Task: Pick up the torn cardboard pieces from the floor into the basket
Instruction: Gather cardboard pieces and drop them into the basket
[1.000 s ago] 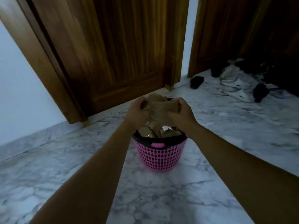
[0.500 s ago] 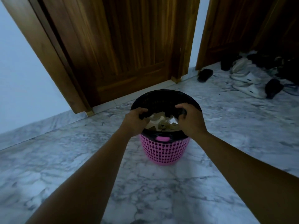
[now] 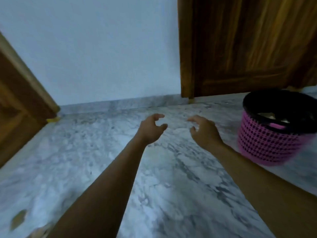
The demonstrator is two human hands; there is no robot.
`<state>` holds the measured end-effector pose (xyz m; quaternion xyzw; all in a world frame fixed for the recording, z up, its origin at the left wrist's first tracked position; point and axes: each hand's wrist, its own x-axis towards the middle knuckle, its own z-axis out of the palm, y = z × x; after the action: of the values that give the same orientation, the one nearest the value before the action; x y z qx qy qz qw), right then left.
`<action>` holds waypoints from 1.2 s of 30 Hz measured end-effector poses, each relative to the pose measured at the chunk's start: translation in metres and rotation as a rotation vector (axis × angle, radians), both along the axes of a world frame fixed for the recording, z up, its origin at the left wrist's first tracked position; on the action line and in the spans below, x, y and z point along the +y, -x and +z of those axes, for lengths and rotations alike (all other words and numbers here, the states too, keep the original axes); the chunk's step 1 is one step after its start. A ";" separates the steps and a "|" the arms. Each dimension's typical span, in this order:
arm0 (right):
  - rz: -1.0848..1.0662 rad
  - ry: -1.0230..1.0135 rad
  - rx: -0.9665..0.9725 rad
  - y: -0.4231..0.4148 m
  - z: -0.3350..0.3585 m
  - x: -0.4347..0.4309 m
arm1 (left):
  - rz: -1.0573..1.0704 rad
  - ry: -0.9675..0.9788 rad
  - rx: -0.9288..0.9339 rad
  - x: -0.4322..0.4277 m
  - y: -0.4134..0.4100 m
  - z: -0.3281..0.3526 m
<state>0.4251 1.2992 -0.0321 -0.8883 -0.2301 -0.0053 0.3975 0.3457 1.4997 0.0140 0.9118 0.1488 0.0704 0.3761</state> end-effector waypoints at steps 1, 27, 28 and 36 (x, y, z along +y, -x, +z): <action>0.063 -0.004 0.012 0.027 -0.001 0.028 | 0.063 0.030 0.008 0.027 0.036 0.000; 0.871 0.874 0.398 0.479 -0.175 0.405 | 0.793 0.378 0.533 0.270 0.636 -0.201; 0.866 0.896 0.395 0.483 -0.190 0.407 | 0.798 0.396 0.562 0.265 0.641 -0.216; 0.716 0.904 0.265 0.519 -0.271 0.430 | 1.144 0.365 0.717 0.225 0.665 -0.316</action>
<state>-0.0937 1.7288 -0.3036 -0.8296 -0.4434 0.3387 -0.0179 -0.3194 1.7243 -0.3018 0.5795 0.7298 -0.0741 0.3550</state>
